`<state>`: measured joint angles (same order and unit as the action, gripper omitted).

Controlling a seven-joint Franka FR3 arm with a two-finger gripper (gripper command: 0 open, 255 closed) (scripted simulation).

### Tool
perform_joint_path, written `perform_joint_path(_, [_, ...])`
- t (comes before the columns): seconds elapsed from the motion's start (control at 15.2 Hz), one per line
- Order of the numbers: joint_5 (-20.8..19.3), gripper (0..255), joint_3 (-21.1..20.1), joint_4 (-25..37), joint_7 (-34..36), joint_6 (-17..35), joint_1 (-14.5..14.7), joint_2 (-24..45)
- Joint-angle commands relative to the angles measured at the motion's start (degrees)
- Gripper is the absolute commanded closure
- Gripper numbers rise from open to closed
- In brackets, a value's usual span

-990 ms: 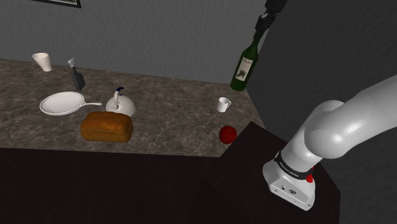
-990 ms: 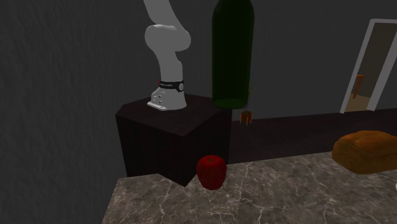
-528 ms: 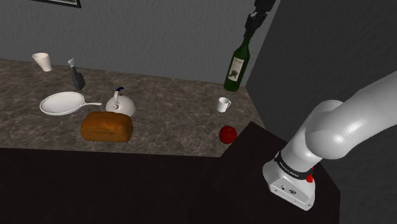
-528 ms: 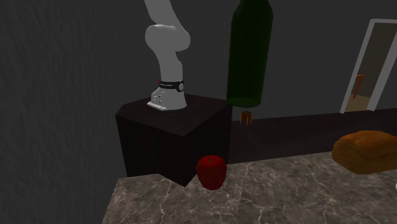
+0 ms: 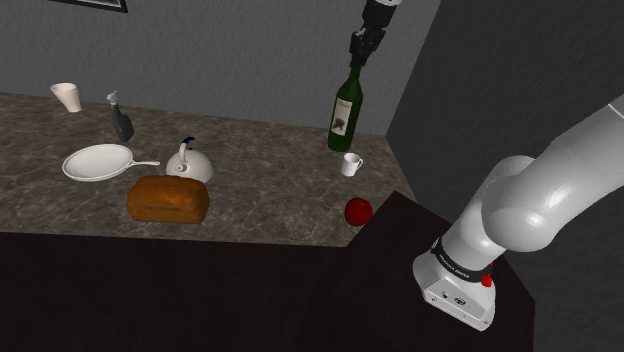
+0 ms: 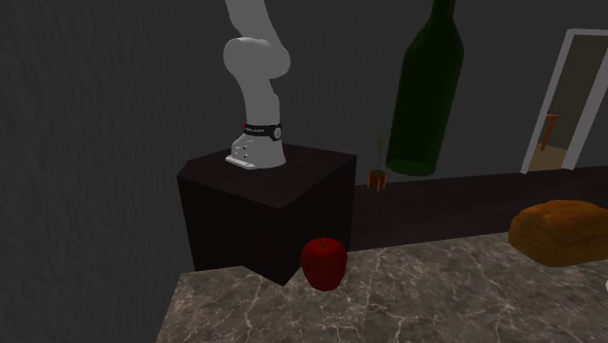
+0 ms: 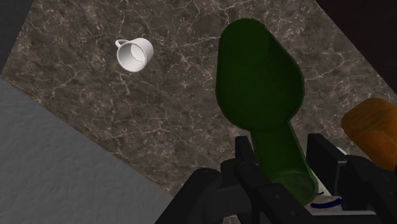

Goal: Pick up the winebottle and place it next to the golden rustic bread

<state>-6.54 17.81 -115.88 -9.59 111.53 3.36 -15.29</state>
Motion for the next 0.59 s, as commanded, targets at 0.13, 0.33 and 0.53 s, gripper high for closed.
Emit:
perform_joint_path(0.13, [1.11, 255, -2.15, 2.02, 3.77, 2.24, 1.84, 4.63])
perform_joint_path(0.33, [1.76, 255, -3.73, 3.96, 6.58, 3.67, 3.21, 8.28])
perform_joint_path(0.53, [2.33, 255, -5.19, 6.54, 9.27, 4.81, 4.54, 12.27])
